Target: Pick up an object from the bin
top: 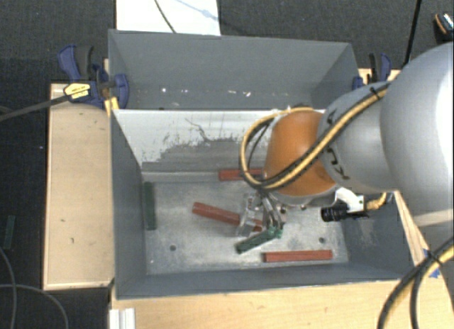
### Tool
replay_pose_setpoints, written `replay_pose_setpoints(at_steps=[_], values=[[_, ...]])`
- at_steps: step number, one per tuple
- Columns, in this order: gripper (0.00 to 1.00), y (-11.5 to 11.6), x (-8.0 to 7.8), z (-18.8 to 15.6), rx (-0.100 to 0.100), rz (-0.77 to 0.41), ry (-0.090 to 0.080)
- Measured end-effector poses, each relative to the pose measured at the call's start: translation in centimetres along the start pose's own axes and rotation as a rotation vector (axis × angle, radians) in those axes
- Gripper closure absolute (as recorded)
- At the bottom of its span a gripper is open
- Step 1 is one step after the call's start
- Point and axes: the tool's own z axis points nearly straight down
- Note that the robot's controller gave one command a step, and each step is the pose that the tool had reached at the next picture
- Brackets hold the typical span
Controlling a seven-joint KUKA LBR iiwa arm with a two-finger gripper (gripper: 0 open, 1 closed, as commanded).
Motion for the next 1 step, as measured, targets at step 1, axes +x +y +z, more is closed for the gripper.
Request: replay_pose_setpoints(at_steps=[1], values=[[1.00,-0.56,-2.65,-19.15,-0.003,-0.004,-0.010]])
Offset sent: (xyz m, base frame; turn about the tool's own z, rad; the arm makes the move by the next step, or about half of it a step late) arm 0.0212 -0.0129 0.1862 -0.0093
